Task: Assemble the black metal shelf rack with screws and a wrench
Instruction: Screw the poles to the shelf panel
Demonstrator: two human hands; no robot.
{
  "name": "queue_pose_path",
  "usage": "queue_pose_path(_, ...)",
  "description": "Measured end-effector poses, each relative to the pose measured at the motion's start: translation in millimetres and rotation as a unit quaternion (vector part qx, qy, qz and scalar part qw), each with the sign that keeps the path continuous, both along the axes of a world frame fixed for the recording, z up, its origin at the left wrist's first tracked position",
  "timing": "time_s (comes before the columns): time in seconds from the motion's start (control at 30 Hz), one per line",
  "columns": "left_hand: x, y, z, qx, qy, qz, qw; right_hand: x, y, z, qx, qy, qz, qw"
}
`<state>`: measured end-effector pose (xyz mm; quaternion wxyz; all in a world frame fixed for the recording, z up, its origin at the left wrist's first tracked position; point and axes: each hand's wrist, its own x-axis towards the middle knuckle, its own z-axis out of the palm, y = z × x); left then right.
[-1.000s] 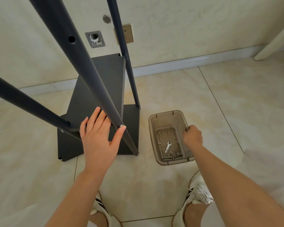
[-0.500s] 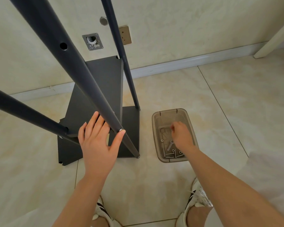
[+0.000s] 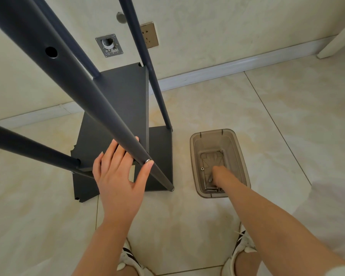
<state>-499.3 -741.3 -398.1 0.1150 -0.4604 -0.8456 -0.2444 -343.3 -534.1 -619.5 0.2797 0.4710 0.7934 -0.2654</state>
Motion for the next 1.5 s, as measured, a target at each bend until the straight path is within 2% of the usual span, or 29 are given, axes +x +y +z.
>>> queue_pose_path(0.13, -1, -1, -1, 0.000, 0.000, 0.001, 1.000, -3, -2, 0, 0.023, -0.013, 0.016, 1.000)
queue_pose_path(0.27, -1, 0, 0, 0.001, 0.002, -0.002, 1.000, -5, 1, 4, 0.021, 0.000, -0.014, 1.000)
queue_pose_path(0.47, 0, 1, 0, 0.011, 0.011, -0.007, 1.000, -1, 10, 16, 0.027, 0.078, -0.120, 0.989)
queue_pose_path(0.57, 1, 1, 1, 0.011, 0.006, -0.005, 1.000, 1, 15, 25, 0.038, 0.145, -0.198, 0.969)
queue_pose_path(0.67, -1, 1, 1, 0.017, 0.016, -0.005, 1.000, -7, 11, 53, 0.051, 0.283, -0.324, 0.901)
queue_pose_path(0.77, -2, 2, 0, 0.006, 0.030, 0.006, 1.000, -22, -5, 93, 0.002, 0.434, -0.440, 0.787)
queue_pose_path(0.87, -1, 2, 1, 0.001, 0.023, 0.011, 1.000, -39, -27, 129, -0.072, 0.545, -0.465, 0.694)
queue_pose_path(0.93, -1, 3, 2, -0.003, 0.020, 0.013, 1.000, -50, -45, 150, -0.130, 0.576, -0.449, 0.671)
queue_pose_path(1.0, -2, 2, 3, -0.011, 0.015, 0.012, 1.000, -61, -63, 166, -0.192, 0.577, -0.428, 0.669)
queue_pose_path(1.07, -2, 0, 5, -0.015, 0.012, 0.009, 1.000, -70, -80, 176, -0.214, 0.566, -0.407, 0.684)
queue_pose_path(1.23, -2, -2, 7, -0.002, -0.029, -0.001, 1.000, -84, -111, 183, -0.163, 0.517, -0.308, 0.782)
queue_pose_path(1.4, -3, -2, 10, -0.024, -0.073, -0.012, 0.997, -87, -114, 189, -0.140, 0.507, -0.265, 0.808)
queue_pose_path(1.5, -9, -4, 13, -0.035, -0.061, -0.017, 0.997, -90, -112, 192, -0.118, 0.514, -0.222, 0.820)
